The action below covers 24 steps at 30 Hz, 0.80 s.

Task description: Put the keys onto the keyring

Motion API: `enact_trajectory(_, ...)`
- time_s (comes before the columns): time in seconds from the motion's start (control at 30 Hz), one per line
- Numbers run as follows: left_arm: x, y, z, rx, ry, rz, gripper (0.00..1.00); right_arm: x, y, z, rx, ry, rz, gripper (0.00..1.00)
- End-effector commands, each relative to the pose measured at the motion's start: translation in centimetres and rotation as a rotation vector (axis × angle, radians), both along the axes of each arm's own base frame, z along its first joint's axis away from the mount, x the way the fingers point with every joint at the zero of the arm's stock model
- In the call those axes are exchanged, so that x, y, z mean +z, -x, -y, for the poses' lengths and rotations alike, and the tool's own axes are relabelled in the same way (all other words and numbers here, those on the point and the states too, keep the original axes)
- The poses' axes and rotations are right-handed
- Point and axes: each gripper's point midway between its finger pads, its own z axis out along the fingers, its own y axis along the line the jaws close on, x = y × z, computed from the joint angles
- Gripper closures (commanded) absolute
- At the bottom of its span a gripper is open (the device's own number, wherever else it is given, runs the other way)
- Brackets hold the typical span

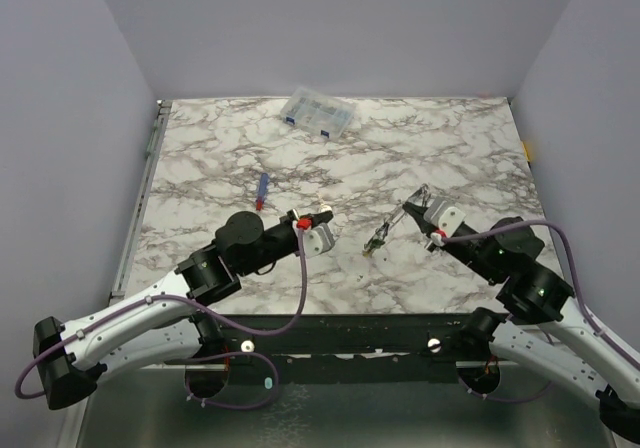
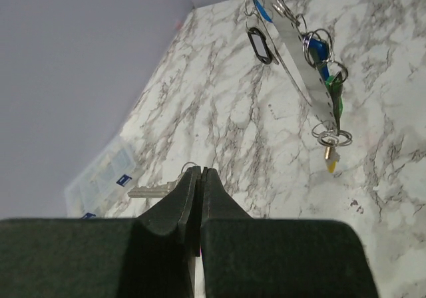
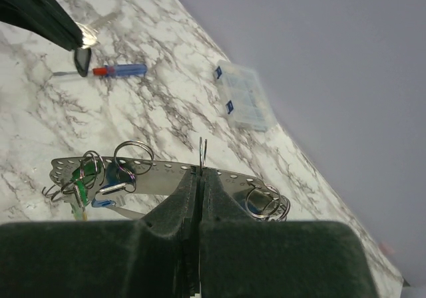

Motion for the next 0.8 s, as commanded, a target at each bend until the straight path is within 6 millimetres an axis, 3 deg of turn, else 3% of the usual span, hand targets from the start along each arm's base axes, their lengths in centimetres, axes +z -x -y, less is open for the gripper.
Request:
enact_trajectory(0.0,0.2,-0.1,0.8,-0.062,-0.089,0.093,1.0,2.5,2.0,-1.5,0.148,-0.041,0.097,1.0)
enact_trajectory(0.4,0.5,4.7,2.5,-0.436,-0.13,0.269,1.0,0.5,6.2,-3.1,0.408,0.054,0.191,1.0)
enact_trajectory(0.77,-0.1,5.3,3.0,-0.536,-0.218,0.309,1.0,-1.3,5.7,-2.5,0.401,0.218,0.42,1.0)
